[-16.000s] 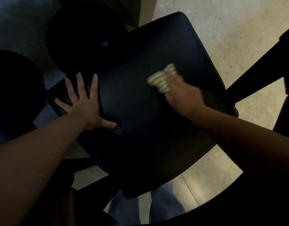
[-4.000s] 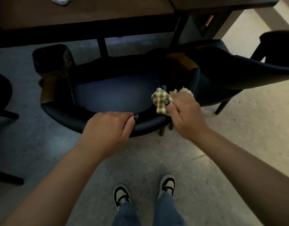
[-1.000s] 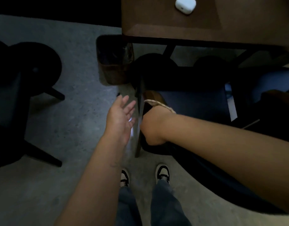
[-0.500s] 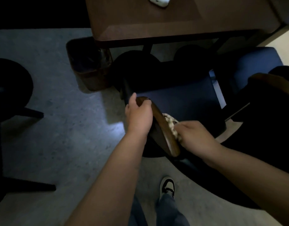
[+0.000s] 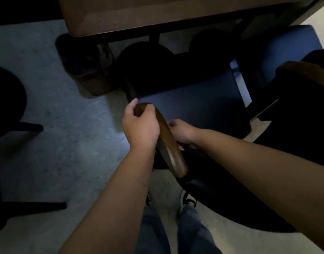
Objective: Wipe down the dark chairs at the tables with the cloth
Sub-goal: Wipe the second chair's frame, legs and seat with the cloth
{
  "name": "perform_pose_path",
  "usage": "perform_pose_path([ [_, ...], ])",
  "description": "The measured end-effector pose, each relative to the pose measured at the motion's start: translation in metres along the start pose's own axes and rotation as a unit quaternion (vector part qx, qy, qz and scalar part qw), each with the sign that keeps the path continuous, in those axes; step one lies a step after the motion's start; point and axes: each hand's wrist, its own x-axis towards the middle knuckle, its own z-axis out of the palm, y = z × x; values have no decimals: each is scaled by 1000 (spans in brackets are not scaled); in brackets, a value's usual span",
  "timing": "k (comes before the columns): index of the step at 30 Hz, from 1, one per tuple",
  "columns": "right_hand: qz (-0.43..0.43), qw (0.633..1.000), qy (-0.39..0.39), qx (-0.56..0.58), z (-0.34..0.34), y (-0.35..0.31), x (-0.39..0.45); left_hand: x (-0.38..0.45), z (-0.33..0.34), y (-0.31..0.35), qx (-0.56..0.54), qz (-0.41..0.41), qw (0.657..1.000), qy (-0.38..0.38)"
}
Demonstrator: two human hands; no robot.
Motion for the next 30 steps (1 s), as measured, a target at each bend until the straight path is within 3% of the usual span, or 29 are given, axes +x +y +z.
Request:
perform_pose_path([
  [4,-91,989,40,-110,-18,17,-7,-1,1,-2,1,5,1000,2],
  [9,-65,997,-27,18,-9,37,-16,-3,0,1,25,-13,1000,-1],
  [13,-116,992,7,-54,-8,33,-32,-27,-6,7,56,-73,995,-45],
  [18,-182,982,-3,-46,-24,31,-86,-95,-9,-1,27,-60,992,-104],
  [24,-235,969,7,-77,-28,36,-131,-120,-9,-12,-56,-92,993,-57],
  [30,-189,970,9,-152,-18,25,-96,-137,3,-21,-74,-50,995,53],
])
